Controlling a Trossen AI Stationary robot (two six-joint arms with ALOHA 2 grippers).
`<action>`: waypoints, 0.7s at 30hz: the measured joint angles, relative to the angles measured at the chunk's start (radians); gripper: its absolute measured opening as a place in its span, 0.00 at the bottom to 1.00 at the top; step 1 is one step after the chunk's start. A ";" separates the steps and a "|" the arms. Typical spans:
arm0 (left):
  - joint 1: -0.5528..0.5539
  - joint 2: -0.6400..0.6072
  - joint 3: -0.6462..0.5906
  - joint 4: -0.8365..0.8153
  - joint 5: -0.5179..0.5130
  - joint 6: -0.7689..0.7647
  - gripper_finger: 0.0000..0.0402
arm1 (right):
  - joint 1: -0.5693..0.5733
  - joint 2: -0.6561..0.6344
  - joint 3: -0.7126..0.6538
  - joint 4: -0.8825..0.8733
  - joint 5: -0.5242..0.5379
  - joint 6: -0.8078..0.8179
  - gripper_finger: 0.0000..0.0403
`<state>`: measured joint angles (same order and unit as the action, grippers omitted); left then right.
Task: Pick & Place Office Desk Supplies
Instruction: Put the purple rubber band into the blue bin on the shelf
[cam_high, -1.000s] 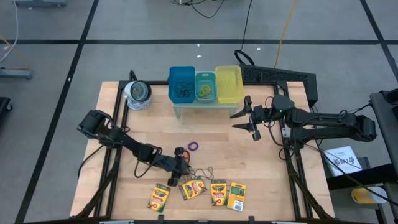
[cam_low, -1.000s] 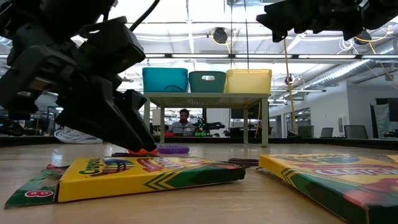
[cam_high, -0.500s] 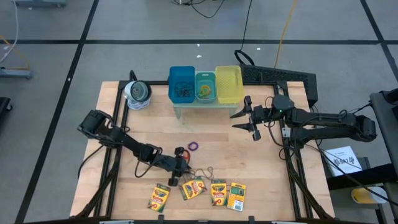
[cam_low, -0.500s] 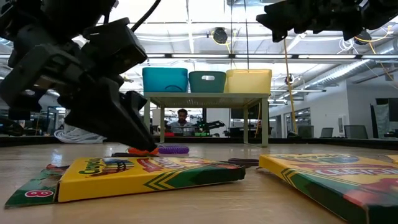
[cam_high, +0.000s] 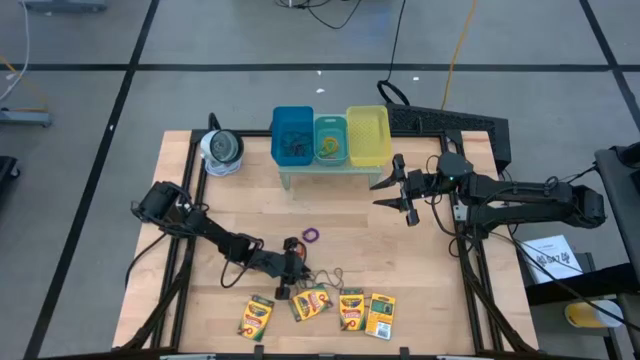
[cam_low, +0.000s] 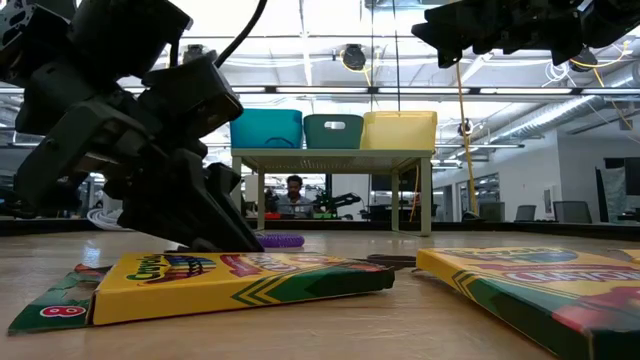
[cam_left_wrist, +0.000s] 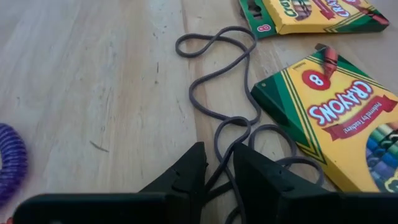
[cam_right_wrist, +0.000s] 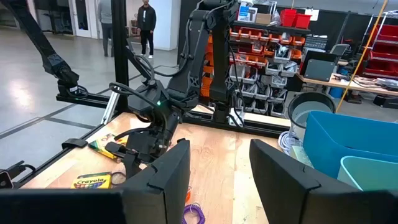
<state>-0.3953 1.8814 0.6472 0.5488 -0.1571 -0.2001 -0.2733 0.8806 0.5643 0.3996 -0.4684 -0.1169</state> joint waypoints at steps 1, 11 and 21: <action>0.000 0.000 0.000 -0.001 -0.009 0.000 0.23 | 0.000 0.000 0.000 0.000 0.000 0.000 0.39; 0.005 0.005 -0.001 0.069 -0.030 -0.021 0.07 | 0.000 0.000 0.000 0.000 0.001 0.000 0.39; 0.016 -0.031 -0.002 0.174 -0.033 0.001 0.01 | 0.000 0.000 0.000 -0.001 0.001 0.000 0.39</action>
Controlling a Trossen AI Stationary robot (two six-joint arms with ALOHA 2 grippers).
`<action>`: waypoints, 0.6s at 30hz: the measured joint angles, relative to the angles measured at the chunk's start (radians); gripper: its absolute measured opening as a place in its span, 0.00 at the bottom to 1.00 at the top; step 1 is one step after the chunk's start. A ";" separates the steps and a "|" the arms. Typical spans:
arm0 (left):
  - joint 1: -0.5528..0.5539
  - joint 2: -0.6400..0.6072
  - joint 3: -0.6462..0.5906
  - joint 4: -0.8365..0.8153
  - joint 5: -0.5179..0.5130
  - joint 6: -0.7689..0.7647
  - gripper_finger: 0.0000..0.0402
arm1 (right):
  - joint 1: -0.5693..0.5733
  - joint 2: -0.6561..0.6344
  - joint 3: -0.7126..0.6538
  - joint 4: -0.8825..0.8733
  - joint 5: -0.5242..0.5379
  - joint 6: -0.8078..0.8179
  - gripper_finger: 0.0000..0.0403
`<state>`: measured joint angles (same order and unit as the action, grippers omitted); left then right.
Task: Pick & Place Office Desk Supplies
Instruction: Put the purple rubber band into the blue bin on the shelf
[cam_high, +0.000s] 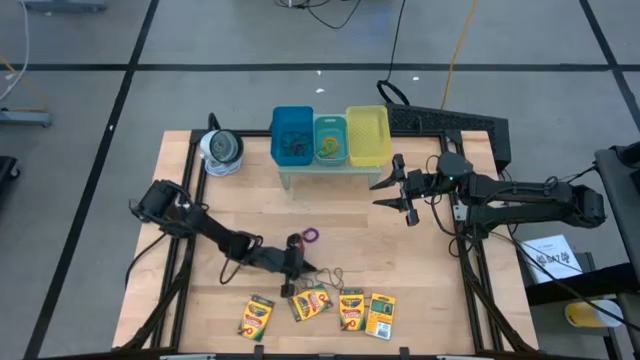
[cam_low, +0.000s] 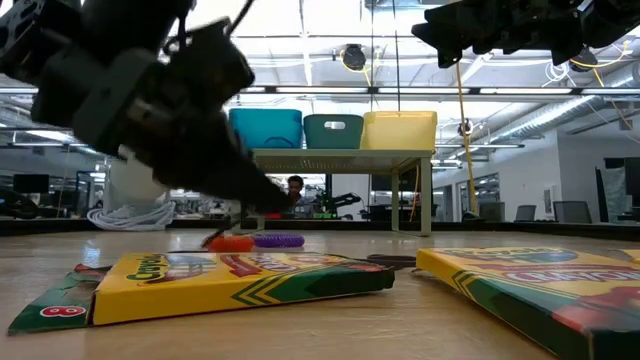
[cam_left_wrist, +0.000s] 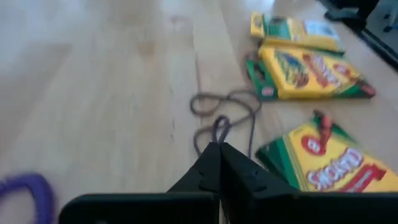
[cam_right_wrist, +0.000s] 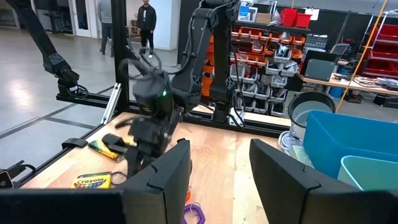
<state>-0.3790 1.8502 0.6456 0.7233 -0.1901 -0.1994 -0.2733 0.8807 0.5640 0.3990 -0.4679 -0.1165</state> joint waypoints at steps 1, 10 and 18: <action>0.002 -0.016 0.000 -0.001 -0.003 0.018 0.01 | 0.000 0.000 0.000 -0.001 0.000 0.000 0.39; 0.011 -0.167 0.000 -0.004 -0.054 0.158 0.01 | 0.000 0.000 0.000 -0.007 0.000 0.000 0.39; 0.022 -0.310 0.000 -0.002 -0.136 0.198 0.01 | 0.000 0.000 0.000 -0.011 0.000 0.000 0.39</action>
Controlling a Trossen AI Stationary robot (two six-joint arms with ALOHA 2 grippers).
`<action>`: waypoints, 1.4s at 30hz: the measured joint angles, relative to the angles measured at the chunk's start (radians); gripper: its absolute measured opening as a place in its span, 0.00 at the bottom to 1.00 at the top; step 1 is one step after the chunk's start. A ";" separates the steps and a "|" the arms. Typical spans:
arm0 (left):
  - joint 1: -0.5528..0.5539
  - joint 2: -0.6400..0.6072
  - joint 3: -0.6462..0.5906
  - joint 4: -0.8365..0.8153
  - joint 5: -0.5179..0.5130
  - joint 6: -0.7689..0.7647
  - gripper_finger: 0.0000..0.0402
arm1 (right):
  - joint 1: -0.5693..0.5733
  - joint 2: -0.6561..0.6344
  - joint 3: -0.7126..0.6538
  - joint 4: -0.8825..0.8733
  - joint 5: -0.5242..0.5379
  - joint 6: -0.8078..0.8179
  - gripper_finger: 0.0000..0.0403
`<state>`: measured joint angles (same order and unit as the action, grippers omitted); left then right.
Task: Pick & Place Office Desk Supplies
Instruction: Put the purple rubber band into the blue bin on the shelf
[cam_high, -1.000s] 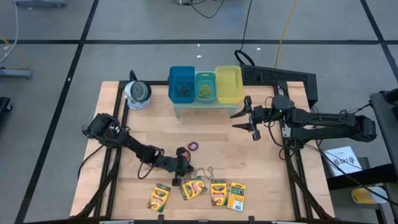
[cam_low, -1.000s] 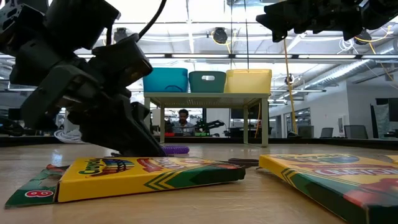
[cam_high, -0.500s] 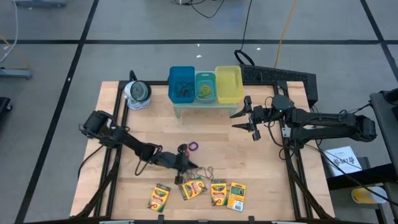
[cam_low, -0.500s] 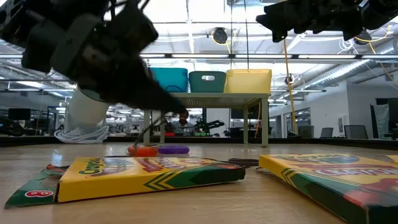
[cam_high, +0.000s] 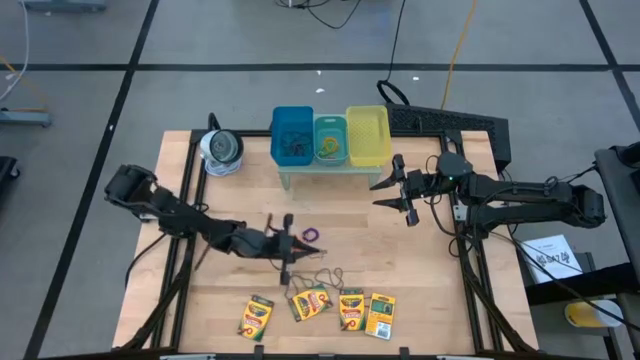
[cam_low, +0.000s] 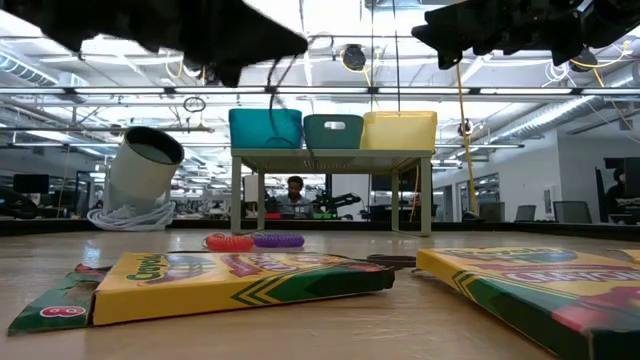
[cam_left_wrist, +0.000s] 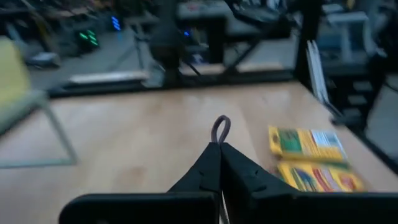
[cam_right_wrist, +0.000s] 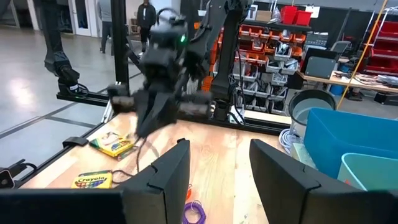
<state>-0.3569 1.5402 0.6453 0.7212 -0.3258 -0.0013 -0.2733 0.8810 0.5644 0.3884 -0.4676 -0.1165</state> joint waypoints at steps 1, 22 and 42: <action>0.003 -0.019 0.000 0.000 -0.018 0.001 0.01 | 0.000 0.000 0.000 -0.006 0.000 0.000 0.39; 0.200 -0.268 0.000 0.088 -0.261 0.340 0.02 | -0.027 -0.019 0.000 -0.082 0.001 -0.026 0.38; 0.559 -0.268 0.099 0.152 -0.183 0.382 0.01 | -0.072 -0.030 0.000 -0.127 0.000 -0.026 0.38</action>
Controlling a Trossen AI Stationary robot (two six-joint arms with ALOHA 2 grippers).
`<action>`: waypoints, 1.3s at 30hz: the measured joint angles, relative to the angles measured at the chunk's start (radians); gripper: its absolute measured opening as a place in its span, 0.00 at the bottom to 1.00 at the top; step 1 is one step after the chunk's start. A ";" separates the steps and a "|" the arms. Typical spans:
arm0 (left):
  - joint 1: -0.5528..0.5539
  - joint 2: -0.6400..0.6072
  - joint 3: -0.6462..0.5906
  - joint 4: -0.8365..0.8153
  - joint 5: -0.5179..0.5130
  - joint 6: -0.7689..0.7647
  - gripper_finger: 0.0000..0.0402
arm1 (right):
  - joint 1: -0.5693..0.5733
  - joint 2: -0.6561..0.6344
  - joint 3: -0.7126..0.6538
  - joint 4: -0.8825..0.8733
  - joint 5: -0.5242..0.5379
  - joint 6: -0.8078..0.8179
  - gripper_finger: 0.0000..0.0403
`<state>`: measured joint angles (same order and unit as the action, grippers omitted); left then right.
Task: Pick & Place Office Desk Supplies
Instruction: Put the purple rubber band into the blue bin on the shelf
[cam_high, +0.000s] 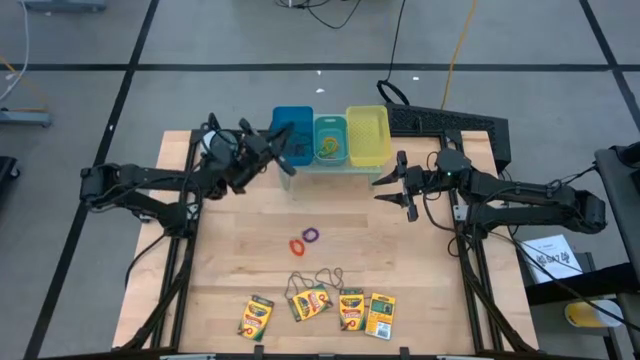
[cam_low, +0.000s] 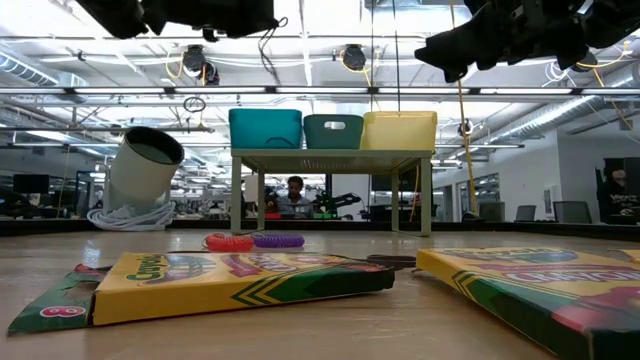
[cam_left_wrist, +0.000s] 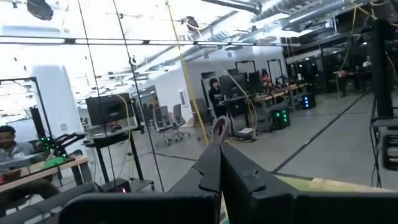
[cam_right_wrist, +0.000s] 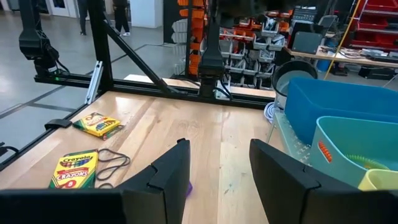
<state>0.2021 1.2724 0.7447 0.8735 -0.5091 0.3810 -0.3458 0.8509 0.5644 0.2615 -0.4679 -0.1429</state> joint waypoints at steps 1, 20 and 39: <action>0.015 0.000 0.000 -0.010 0.010 -0.006 0.01 | 0.000 0.000 0.000 0.000 0.000 0.000 0.38; 0.136 0.031 0.000 -0.131 0.014 -0.216 0.10 | 0.000 0.000 0.000 -0.006 0.000 0.000 0.38; 0.092 0.031 0.000 -0.177 0.053 -0.361 0.28 | 0.000 0.000 0.000 -0.014 0.000 0.000 0.38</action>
<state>0.2945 1.3033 0.7448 0.6963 -0.4556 0.0198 -0.3458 0.8509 0.5644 0.2479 -0.4683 -0.1425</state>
